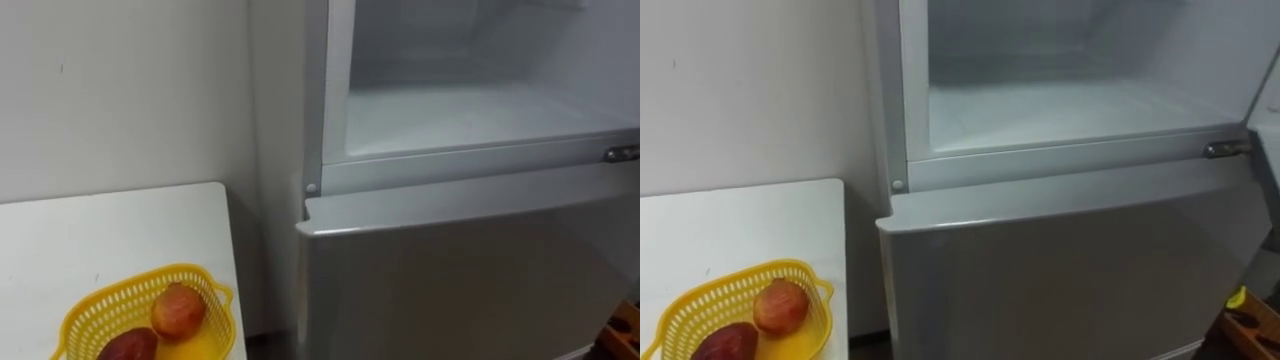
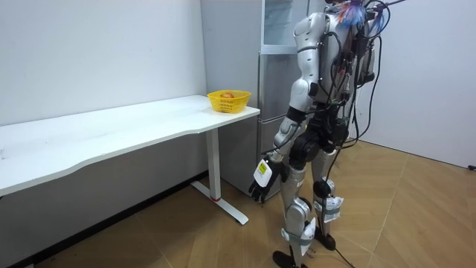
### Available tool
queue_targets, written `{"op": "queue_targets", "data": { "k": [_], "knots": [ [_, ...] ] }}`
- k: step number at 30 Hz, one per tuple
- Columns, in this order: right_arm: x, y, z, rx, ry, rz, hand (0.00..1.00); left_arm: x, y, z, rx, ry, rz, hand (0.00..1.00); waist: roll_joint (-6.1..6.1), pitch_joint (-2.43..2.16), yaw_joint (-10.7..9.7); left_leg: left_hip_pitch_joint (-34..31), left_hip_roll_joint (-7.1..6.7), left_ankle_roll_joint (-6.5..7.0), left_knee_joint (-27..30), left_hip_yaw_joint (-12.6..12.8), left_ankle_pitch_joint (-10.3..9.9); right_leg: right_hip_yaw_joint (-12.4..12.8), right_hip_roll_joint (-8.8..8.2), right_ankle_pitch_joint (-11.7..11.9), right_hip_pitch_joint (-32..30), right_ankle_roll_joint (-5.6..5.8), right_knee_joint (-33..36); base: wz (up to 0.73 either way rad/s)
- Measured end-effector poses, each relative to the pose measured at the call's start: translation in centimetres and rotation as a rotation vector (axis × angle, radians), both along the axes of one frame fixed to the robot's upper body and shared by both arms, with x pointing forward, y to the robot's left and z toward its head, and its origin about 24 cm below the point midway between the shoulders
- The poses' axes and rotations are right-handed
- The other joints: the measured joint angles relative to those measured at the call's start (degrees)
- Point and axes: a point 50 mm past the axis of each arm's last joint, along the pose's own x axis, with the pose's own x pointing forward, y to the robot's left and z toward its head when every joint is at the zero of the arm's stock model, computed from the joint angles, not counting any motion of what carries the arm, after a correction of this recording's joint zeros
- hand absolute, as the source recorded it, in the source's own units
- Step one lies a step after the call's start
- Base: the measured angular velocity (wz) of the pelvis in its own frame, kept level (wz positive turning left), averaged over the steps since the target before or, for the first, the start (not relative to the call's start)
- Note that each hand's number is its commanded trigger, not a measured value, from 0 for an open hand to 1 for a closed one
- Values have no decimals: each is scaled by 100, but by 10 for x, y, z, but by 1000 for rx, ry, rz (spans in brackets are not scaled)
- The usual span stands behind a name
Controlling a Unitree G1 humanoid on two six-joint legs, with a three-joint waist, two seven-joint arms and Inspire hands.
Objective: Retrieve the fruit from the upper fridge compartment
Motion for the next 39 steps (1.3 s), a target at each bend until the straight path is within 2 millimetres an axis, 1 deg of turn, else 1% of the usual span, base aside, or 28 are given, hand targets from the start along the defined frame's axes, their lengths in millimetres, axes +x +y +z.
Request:
{"op": "queue_targets", "data": {
  "k": [1, 5, 8, 10, 11, 13, 16, 19, 25, 27, 29, 33, 36, 39],
  "knots": [
    [0, 1, 2, -47, 22, -17, 0, 1, 0, 0, 1, -6, 3, 0, -13, 8, 44, -1, 0, 0, -1, 0, 0, 2, 0, 0, -3, 0, -1, 0],
    [-1, 5, 9, -177, 73, -60, 0, 1, 1, 0, -2, -4, 3, 0, -38, 22, 103, -7, -1, 0, -5, -2, 0, 4, 1, -1, -11, 2, -3, 0],
    [0, 11, 29, -305, 41, -69, 0, 2, 2, -1, -1, 10, -4, 0, -69, 32, 145, -7, 4, 0, -6, 2, 0, 15, 9, 0, -17, -1, -2, -2],
    [1, 15, 47, -421, 17, -69, 0, 1, 5, 0, 10, 19, -15, 0, -136, 41, 217, 25, 9, -1, -7, 1, 0, 15, 16, 3, 26, -6, -20, 0],
    [1, 15, 49, -445, 24, -70, 0, 1, 6, 0, 13, 21, -18, 0, -139, 34, 239, 39, 11, -1, -8, 1, -1, 14, 17, 4, 45, -7, -23, 0],
    [7, 24, 47, -502, 53, -27, 0, 1, 7, 0, 21, 28, -40, 0, -168, 35, 282, 99, 20, -4, -26, -1, -3, 14, 26, 10, 114, -14, -56, 0],
    [16, 38, 44, -604, 96, 49, 0, 5, 5, 0, 17, 25, -69, 0, -133, 15, 394, 97, 25, -5, -69, -1, -4, 15, 37, 60, 121, -9, -117, 0],
    [23, 51, 42, -685, 123, 134, 0, 4, 4, -1, 20, 41, -79, 0, -117, -5, 489, 110, 31, -5, -94, -18, -4, 10, 49, 68, 138, -18, -116, 0],
    [37, 71, 34, -786, 197, 317, 0, 2, 2, -2, 40, 64, -87, 0, -110, -3, 635, 146, 35, -8, -95, -52, -6, -18, 54, 76, 246, -21, -136, 2],
    [39, 74, 32, -825, 230, 359, 0, 2, 2, -2, 39, 67, -86, 0, -110, -3, 688, 146, 34, -9, -95, -58, -7, -21, 54, 76, 247, -21, -137, 0],
    [40, 75, 31, -850, 252, 352, 0, -1, 1, -2, 37, 74, -84, 0, -110, -4, 705, 147, 34, -9, -95, -59, -7, -29, 51, 76, 252, -21, -136, 0],
    [41, 77, 30, -894, 295, 352, 0, -3, 0, -3, 31, 93, -82, 0, -119, 1, 685, 143, 35, -9, -89, -82, -6, -58, 48, 76, 272, -21, -138, 3],
    [42, 76, 28, -893, 307, 351, 0, -3, 0, -2, 31, 94, -83, 0, -128, 2, 637, 134, 31, -9, -84, -186, -7, -178, 36, 84, 330, -22, -217, 14],
    [42, 76, 27, -895, 311, 350, 0, -2, -1, -2, 29, 91, -102, 0, -127, -3, 617, 127, 31, -10, -80, -224, -5, -223, 34, 86, 346, -25, -219, 8]
  ]
}}
